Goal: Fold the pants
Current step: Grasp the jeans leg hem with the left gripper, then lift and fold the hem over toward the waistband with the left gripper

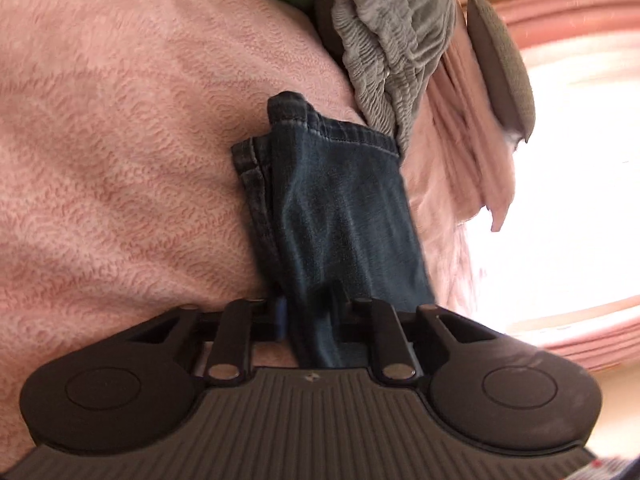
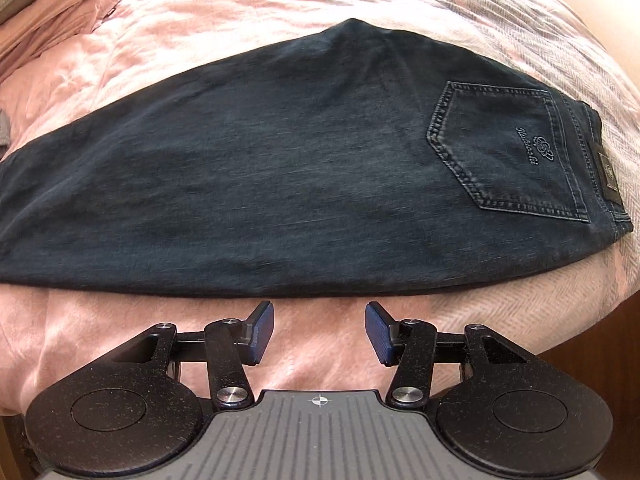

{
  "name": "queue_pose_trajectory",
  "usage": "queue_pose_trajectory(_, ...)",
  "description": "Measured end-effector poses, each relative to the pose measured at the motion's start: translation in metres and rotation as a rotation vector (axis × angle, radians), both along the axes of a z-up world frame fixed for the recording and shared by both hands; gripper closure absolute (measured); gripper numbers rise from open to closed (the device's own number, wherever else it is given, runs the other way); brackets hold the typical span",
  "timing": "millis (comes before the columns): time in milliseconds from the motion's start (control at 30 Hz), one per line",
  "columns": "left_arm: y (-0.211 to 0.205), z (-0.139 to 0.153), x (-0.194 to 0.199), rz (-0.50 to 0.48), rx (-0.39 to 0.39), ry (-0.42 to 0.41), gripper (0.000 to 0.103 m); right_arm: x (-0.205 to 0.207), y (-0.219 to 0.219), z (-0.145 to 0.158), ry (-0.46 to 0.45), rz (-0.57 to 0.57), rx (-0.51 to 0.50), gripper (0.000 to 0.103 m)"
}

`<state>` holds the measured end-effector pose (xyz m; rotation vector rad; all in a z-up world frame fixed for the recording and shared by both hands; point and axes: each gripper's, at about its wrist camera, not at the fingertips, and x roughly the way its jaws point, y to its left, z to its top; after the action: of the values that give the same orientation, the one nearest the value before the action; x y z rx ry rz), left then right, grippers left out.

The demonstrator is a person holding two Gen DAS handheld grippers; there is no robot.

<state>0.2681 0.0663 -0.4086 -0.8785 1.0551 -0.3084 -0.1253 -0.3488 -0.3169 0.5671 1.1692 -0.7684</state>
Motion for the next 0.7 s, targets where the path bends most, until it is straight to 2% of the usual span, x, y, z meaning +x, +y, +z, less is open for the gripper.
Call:
queue_pose_trajectory(67, -0.01, 0.015, -0.001, -0.031, 0.092, -0.061, 0.098, -0.006, -0.007, -0.001, -0.007, -0.002, 0.0, 0.055)
queue_pose_trajectory(167, -0.042, 0.054, -0.005, -0.14, 0.311, -0.218, 0.101, -0.018, -0.021, -0.001, -0.017, 0.0, -0.008, 0.055)
queue_pose_trajectory(267, -0.093, 0.105, -0.026, -0.27, 0.512, -0.452, 0.101, -0.037, -0.037, -0.001, -0.028, -0.015, -0.012, 0.055)
queue_pose_trajectory(367, -0.157, 0.152, -0.07, -0.442, 0.614, -0.711, 0.101, -0.058, -0.057, 0.001, -0.036, -0.042, -0.012, 0.055)
queue_pose_trajectory(467, -0.222, 0.184, -0.124, -0.644, 0.593, -0.911, 0.101, -0.08, -0.08, 0.007, -0.053, -0.066, -0.021, 0.055)
queue_pose_trajectory(533, -0.261, 0.19, -0.168, -0.797, 0.567, -0.993, 0.101, -0.095, -0.093, 0.01, -0.067, -0.084, -0.027, 0.055)
queue_pose_trajectory(633, -0.308, 0.169, -0.237, -1.043, 0.513, -1.036, 0.1, -0.118, -0.114, 0.013, -0.091, -0.123, -0.029, 0.055)
queue_pose_trajectory(667, -0.322, 0.152, -0.257, -1.139, 0.517, -1.025, 0.098, -0.126, -0.121, 0.013, -0.098, -0.139, -0.025, 0.055)
queue_pose_trajectory(700, -0.332, 0.131, -0.277, -1.215, 0.539, -1.01, 0.091, -0.133, -0.126, 0.012, -0.106, -0.152, -0.019, 0.055)
